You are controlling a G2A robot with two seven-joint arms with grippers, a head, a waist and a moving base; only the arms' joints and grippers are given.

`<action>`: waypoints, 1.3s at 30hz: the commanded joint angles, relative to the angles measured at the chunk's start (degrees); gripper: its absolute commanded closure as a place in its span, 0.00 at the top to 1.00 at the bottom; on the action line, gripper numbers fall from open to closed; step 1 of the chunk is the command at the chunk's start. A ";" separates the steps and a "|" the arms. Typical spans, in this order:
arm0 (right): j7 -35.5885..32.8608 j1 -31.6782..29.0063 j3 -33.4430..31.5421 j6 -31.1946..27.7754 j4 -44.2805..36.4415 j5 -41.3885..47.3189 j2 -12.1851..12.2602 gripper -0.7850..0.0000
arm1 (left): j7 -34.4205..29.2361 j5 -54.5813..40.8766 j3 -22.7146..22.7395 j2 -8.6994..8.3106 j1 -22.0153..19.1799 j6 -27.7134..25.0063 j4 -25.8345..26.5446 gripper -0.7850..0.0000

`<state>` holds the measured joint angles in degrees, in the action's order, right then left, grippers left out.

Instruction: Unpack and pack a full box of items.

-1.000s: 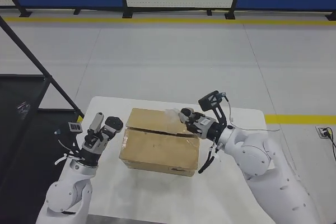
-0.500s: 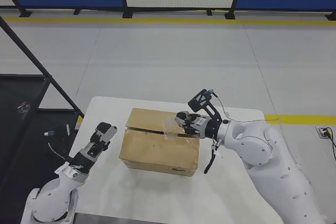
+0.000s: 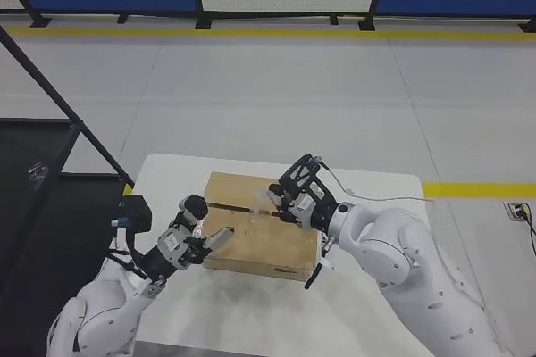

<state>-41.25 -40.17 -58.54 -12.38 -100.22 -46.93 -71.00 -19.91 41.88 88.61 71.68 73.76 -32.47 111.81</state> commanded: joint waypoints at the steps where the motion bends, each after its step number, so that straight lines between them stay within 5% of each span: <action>1: 0.19 0.19 0.22 0.00 0.07 -0.01 -0.09 0.00 | 3.66 11.33 -1.71 0.04 -0.44 0.98 -0.21 0.85; 7: 0.21 0.73 0.94 -0.42 0.57 0.03 -0.37 0.00 | 14.48 26.56 -7.02 0.33 -0.71 3.77 -2.36 0.61; 15: -0.08 1.54 1.96 -0.81 1.25 -0.08 -0.75 0.00 | 23.72 36.25 -10.00 0.44 -1.28 7.80 -4.00 0.61; 20: -0.78 1.97 2.47 -0.77 1.21 -0.37 -0.95 0.00 | 25.28 37.38 -11.03 0.54 -1.88 9.64 -4.84 0.59; 28: -1.27 2.23 2.74 -0.60 1.37 -0.52 -1.20 0.00 | 25.65 36.93 -11.67 0.65 -2.84 11.67 -5.54 0.29; 39: -2.40 2.40 2.61 0.92 1.54 -1.76 -1.43 0.00 | 25.38 35.51 -10.61 0.45 -2.40 11.68 -5.01 0.24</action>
<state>-43.57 -37.82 -55.88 -11.49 -98.76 -48.68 -72.42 5.53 77.63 77.82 72.17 71.25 -20.64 106.71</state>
